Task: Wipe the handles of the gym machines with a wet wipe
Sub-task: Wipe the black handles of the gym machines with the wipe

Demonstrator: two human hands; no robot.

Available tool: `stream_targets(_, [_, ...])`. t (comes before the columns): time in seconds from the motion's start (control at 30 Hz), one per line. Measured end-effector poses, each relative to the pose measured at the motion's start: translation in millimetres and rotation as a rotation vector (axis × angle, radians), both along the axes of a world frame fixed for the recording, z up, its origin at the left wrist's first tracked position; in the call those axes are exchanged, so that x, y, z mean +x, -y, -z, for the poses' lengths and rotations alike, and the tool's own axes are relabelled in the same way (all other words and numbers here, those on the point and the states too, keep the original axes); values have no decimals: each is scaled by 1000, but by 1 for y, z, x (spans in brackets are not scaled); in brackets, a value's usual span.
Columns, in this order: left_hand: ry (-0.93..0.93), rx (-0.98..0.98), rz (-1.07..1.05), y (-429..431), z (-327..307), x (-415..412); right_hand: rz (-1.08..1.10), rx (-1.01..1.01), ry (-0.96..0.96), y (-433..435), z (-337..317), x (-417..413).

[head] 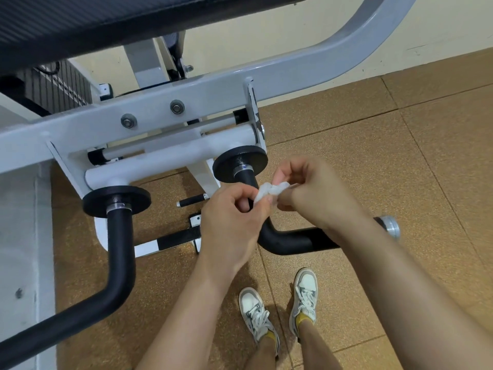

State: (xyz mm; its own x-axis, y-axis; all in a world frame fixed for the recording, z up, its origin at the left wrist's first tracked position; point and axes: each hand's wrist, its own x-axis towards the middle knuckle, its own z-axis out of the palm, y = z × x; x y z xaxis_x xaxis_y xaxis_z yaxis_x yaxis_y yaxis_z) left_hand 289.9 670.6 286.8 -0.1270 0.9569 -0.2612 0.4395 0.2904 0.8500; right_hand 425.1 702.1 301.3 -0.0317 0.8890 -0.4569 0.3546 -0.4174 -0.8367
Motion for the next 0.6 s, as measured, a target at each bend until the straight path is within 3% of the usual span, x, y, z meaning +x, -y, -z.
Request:
stream_targets(0.13, [-197,66,-42,1,0,10,-20,68,226,9,-2,-9])
stream_targets(0.23, [-235,75,-9,2,-2,12,-61,-23,116,12,-6,-11])
stream_targets(0.4, [78,-56,-58,8,-3,-1,284,-32,65,-4,13,-25])
stream_targets(0.6, [119,-31,-100,6,0,-2,413,34,120,-18,31,-43])
